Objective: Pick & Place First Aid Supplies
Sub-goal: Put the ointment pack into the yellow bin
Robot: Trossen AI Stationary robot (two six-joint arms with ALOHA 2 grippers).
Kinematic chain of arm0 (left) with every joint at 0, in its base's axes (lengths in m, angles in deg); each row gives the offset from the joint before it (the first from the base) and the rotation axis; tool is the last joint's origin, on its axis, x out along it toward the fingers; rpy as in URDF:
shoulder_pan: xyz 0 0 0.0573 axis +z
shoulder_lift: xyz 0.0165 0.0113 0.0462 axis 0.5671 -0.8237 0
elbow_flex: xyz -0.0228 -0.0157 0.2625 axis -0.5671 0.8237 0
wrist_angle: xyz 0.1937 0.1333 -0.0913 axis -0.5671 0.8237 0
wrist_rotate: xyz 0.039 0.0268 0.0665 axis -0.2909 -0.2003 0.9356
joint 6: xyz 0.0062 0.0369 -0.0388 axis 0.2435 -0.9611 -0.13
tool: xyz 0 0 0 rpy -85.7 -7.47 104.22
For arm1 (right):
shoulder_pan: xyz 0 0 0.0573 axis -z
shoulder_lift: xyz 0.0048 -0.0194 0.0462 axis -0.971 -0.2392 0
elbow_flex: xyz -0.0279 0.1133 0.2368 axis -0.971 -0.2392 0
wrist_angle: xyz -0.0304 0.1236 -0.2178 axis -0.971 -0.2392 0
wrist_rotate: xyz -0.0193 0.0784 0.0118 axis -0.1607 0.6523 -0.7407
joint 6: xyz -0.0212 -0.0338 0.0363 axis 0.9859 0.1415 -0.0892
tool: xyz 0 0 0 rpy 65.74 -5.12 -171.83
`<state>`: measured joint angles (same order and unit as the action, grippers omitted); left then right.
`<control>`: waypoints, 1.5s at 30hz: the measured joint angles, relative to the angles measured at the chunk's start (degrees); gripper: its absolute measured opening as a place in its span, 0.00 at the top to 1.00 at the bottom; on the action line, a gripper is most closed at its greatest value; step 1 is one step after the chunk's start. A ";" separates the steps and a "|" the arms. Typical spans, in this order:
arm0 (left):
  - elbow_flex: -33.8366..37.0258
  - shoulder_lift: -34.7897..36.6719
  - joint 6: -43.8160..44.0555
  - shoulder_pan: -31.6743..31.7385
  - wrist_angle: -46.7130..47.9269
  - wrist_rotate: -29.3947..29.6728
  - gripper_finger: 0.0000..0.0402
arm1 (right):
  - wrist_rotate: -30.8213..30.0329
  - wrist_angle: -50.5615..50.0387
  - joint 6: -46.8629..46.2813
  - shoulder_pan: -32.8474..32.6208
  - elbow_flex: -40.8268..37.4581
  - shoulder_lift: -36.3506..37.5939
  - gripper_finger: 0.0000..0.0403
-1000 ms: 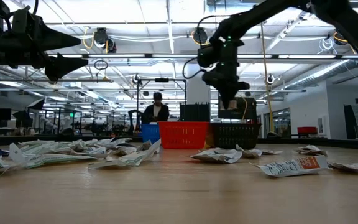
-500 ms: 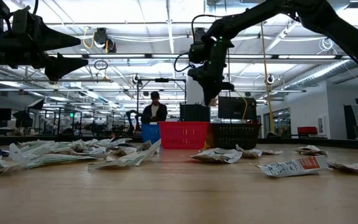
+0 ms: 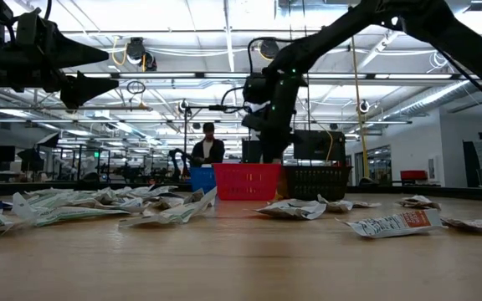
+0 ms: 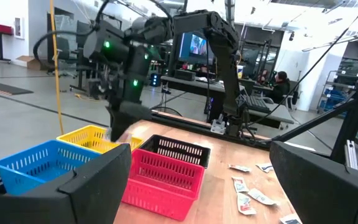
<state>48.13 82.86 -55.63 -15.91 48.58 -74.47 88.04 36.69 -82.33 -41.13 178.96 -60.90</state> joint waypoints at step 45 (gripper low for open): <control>0.00 0.00 -0.01 -0.02 0.00 0.01 0.03 | -7.13 -1.59 -24.88 -0.97 -3.10 5.53 0.58</control>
<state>48.13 82.86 -55.64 -15.94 48.58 -74.46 80.91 35.10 -107.21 -42.10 175.86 -55.37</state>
